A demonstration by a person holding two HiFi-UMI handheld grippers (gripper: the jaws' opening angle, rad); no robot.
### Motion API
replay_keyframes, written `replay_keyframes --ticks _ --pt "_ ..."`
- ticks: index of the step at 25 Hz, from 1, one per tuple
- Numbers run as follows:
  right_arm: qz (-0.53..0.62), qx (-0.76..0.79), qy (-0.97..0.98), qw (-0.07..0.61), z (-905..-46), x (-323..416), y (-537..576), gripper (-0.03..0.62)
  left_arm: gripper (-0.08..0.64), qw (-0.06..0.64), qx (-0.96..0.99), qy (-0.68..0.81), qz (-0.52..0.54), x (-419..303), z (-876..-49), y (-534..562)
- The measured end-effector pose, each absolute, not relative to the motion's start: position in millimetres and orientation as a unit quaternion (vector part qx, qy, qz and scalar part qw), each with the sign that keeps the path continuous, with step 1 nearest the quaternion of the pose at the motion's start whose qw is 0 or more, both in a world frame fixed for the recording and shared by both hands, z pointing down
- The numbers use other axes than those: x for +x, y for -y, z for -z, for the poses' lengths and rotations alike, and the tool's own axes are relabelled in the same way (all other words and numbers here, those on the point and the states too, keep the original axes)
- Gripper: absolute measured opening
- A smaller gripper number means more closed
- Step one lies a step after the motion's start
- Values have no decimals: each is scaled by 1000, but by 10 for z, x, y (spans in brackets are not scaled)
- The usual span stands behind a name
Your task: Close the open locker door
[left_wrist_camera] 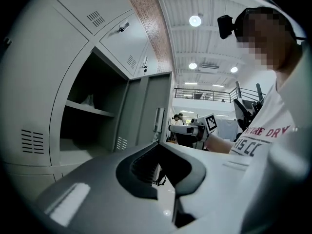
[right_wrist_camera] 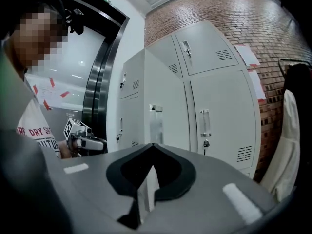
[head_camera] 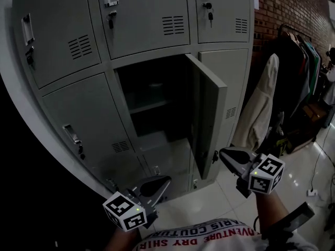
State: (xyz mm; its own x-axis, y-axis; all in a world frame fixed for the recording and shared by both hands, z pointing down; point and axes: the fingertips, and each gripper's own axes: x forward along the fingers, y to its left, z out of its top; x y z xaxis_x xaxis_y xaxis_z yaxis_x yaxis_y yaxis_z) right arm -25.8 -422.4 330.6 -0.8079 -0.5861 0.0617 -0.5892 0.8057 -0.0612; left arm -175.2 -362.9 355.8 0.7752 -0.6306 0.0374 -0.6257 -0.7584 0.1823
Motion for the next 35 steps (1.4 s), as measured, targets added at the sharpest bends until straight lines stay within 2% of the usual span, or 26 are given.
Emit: replay_keyframes --ticks 21,32,35 --pt "-8 312 950 12 -3162 -516 4552 -8 5 94 941 325 8 -1939 -3579 3882" --pt "-12 214 977 13 -3232 -1406 4577 -8 5 92 934 345 20 -2273 -3516 3958" --pt "-12 190 981 33 -3296 -1676 4656 -8 5 95 929 358 20 -2393 -3547 3992"
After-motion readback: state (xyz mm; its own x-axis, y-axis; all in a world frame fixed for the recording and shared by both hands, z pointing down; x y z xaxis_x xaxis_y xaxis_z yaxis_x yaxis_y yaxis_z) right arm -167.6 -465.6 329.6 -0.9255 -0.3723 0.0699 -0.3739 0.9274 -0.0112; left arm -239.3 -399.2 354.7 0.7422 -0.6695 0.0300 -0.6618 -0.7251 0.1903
